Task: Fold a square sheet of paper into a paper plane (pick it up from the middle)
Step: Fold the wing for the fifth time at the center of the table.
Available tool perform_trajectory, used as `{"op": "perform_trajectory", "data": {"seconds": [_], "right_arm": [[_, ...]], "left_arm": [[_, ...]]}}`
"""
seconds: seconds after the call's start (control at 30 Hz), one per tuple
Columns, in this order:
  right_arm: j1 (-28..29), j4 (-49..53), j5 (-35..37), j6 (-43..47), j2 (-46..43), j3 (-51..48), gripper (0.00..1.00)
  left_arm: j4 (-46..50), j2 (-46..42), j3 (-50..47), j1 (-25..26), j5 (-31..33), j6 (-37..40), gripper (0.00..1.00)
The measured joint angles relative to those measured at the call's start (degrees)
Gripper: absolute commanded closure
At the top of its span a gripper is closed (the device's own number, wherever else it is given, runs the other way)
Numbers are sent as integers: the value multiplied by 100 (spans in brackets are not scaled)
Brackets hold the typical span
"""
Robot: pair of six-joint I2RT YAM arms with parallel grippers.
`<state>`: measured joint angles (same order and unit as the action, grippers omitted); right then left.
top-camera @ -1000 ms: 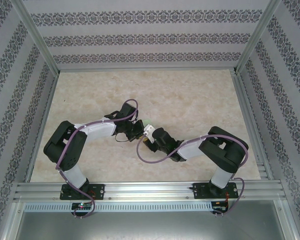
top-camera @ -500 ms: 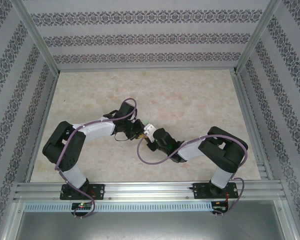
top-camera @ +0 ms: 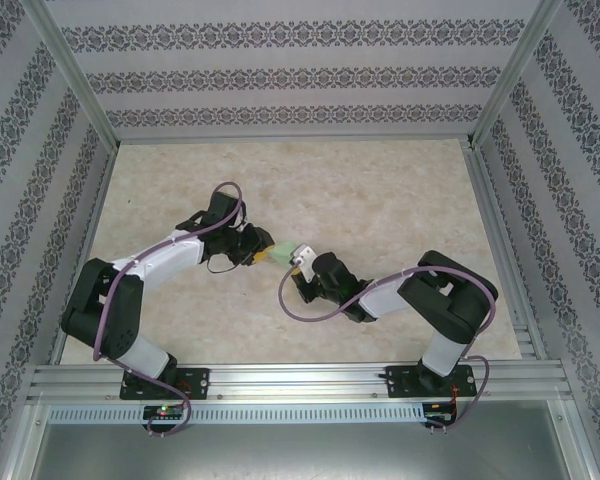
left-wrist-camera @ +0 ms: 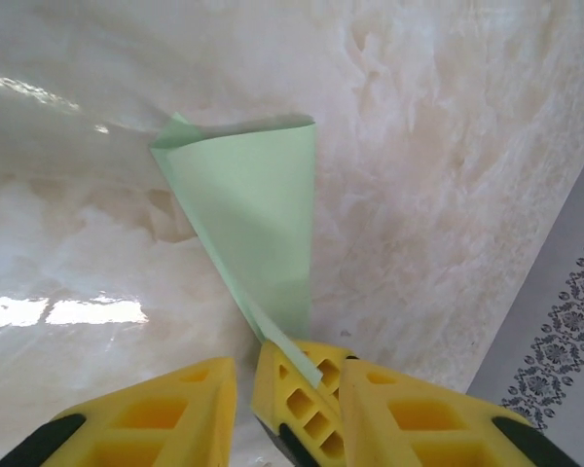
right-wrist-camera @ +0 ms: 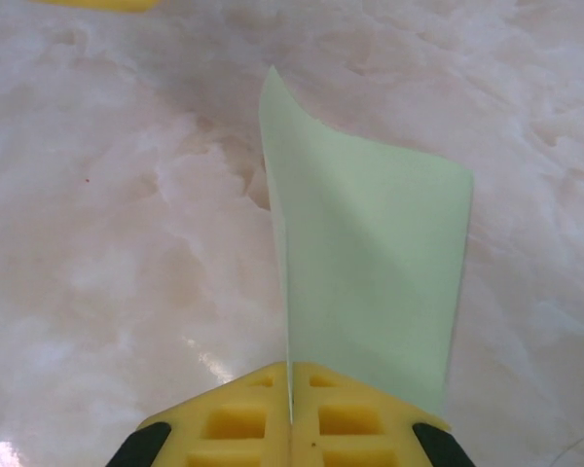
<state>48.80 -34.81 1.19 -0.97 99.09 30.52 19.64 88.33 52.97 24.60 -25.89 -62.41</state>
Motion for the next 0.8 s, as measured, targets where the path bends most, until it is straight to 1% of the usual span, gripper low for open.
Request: {"op": "perform_trajectory", "data": {"seconds": [0.17,0.4,0.6,0.8], "right_arm": [[-267,-2,-654,-560,87,37,100],[-511,-26,-1405,-1526,323,243,100],[-791,-74,-1945,-2317,492,354,100],[-997,-83,-2371,-2848,597,442,100]], "left_arm": [[-116,-129,-315,-17,-2,92,65],[-680,-138,-780,31,-114,201,65],[-1209,-140,-988,103,-236,267,65],[-1729,22,-1084,144,-413,308,67]]}}
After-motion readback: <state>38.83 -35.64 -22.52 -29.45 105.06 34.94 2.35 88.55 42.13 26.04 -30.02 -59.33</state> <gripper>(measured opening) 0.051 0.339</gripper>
